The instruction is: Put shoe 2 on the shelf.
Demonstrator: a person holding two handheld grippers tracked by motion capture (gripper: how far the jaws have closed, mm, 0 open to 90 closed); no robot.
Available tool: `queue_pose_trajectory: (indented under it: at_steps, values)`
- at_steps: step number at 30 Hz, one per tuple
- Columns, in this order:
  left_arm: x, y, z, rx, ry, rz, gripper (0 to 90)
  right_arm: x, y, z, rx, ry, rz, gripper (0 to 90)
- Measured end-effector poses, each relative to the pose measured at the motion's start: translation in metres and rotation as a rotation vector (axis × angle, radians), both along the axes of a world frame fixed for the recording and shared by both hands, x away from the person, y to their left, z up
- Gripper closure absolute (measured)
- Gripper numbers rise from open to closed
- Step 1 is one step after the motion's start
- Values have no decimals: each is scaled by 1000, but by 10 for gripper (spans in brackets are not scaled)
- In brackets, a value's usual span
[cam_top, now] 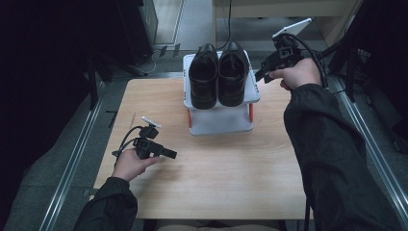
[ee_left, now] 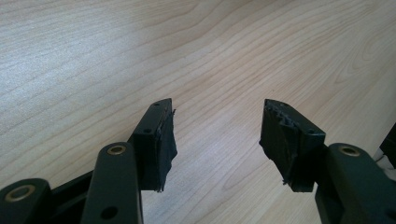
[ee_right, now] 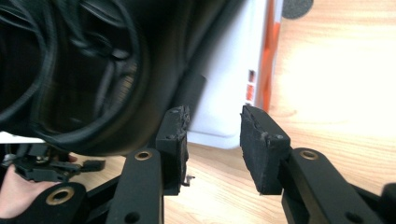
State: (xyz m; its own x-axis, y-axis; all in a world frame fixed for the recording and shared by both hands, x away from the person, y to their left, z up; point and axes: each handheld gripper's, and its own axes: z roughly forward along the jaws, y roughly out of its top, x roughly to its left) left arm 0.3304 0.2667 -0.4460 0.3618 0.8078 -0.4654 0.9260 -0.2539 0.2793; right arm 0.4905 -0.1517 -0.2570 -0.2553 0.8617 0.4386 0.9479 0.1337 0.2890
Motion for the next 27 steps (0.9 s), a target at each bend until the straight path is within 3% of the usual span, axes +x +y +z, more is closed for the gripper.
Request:
queue_pose_trajectory:
  at_steps: [2, 13, 16, 21, 27]
  values:
    - [1, 0, 0, 1, -2, -2, 440, -3, -5, -7, -16, 0, -1, 623]
    - [2, 0, -1, 7, 1, 1, 438, -26, -29, -50, -6, 16, 16, 623]
    - [2, 2, -1, 9, -3, 1, 438, -34, -34, -64, 15, 26, 18, 627]
    - [2, 3, -1, 11, -3, 9, 438, -49, -39, -87, 40, 38, 43, 622]
    - [2, 2, -2, 20, 3, 0, 435, -65, -41, -112, 37, 45, 77, 614]
